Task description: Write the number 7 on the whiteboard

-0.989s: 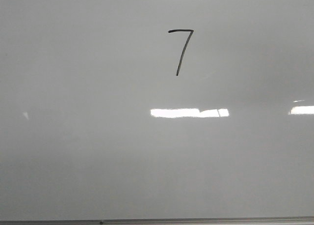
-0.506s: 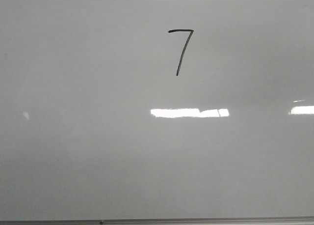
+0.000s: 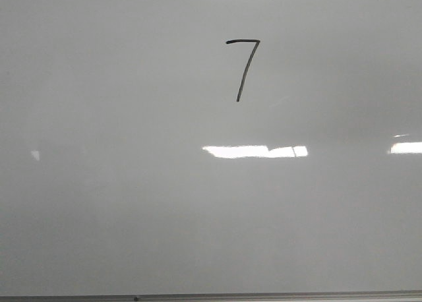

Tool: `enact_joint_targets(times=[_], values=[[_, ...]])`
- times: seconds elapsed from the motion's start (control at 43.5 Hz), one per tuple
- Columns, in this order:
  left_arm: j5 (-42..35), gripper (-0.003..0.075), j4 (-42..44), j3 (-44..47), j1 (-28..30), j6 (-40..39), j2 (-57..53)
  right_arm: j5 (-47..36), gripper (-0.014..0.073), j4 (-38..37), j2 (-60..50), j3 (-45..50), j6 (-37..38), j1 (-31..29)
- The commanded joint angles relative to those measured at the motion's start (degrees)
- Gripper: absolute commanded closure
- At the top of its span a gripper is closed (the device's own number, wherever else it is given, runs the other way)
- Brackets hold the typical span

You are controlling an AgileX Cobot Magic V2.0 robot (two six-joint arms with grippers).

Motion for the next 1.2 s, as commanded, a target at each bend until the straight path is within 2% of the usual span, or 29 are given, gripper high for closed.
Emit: enact_joint_targets(times=[0.0,0.598,0.667,0.736,0.92,1.012,1.173], values=[[-4.79,0.0741,-0.09,0.76,-0.05,-0.73,-0.79,-3.09,0.0660,0.12,0.34,-1.46,-0.07,-0.47],[-4.79,0.0741,-0.09,0.76,-0.05,-0.73,-0.69,-3.40,0.0660,-0.19,0.02,-1.29,-0.13,-0.47],[-4.79,0.0741,-0.09,0.76,-0.05,-0.73,-0.69,-4.99,0.0660,-1.79,-1.43,-0.63,-0.24,-2.45],[-4.79,0.0741,-0.09,0.76,-0.05,-0.73,-0.69,-9.86,0.0660,-1.88,-3.66,2.09,-0.26,-6.50],[-4.79,0.0741,-0.09,0.76,-0.05,-0.73,-0.69,-30.89,0.0660,-1.88,-11.78,15.97,-0.26,-17.44],[-4.79,0.0741,-0.09,0.76,-0.05,-0.73,-0.69,-40.29,0.0660,-1.88,-16.42,24.09,-0.26,-19.65],[-4.79,0.0741,-0.09,0.76,-0.05,-0.73,-0.69,-50.98,0.0660,-1.88,-22.98,36.09,-0.26,-21.23]])
